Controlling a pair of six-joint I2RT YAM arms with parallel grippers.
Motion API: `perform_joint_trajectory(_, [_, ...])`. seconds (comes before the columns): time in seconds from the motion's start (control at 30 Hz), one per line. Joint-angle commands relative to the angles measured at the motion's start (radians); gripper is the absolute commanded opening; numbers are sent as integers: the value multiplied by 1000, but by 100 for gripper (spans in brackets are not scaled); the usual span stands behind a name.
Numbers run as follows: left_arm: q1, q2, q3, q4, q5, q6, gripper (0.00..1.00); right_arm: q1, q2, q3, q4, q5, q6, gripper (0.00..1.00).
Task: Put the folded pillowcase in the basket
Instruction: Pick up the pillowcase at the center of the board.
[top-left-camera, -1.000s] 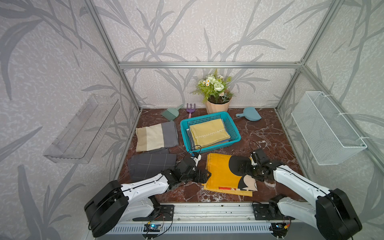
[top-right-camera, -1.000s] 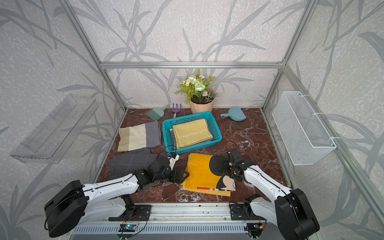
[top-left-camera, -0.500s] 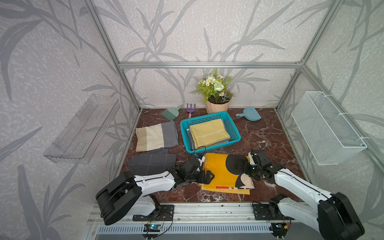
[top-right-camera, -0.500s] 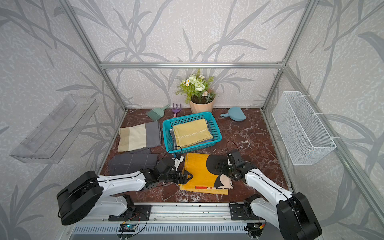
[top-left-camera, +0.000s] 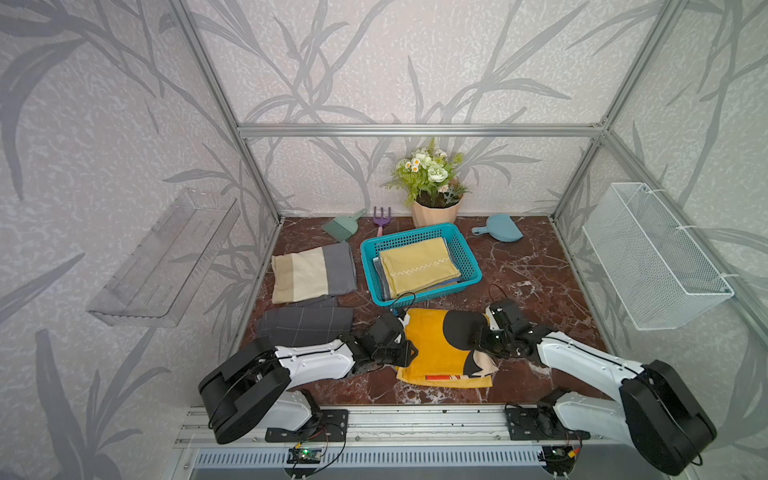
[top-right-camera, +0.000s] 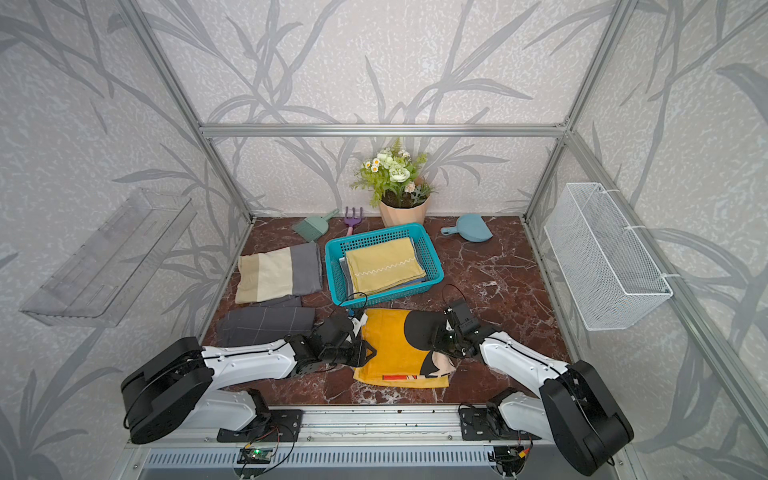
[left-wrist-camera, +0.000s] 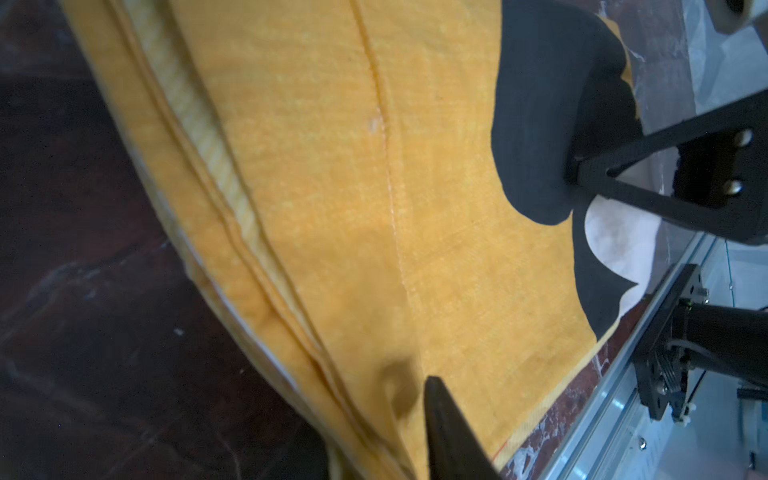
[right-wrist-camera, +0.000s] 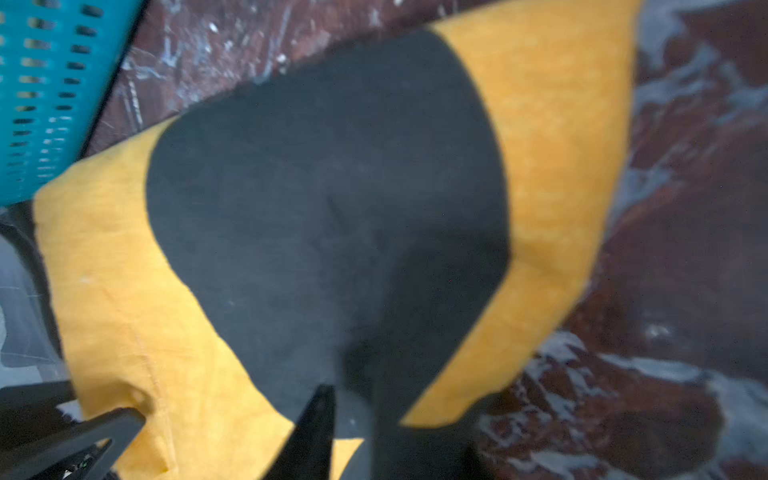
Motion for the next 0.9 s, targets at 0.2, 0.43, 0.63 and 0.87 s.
perform_joint_trajectory(0.2, [-15,-87,42,-64,-34,17,0,74,-13,28,-195,39,-1,0])
perform_joint_trajectory(0.43, [-43,-204,114,-136,-24,80,0,128,-197,153,-341,97,-16,0])
perform_joint_trajectory(0.63, [-59,-319,197,-181,-41,120,0,135,-305,286,-413,122,-54,0])
perform_joint_trajectory(0.87, [-59,-409,333,-230,-141,160,0,135,-193,563,-471,163,-189,0])
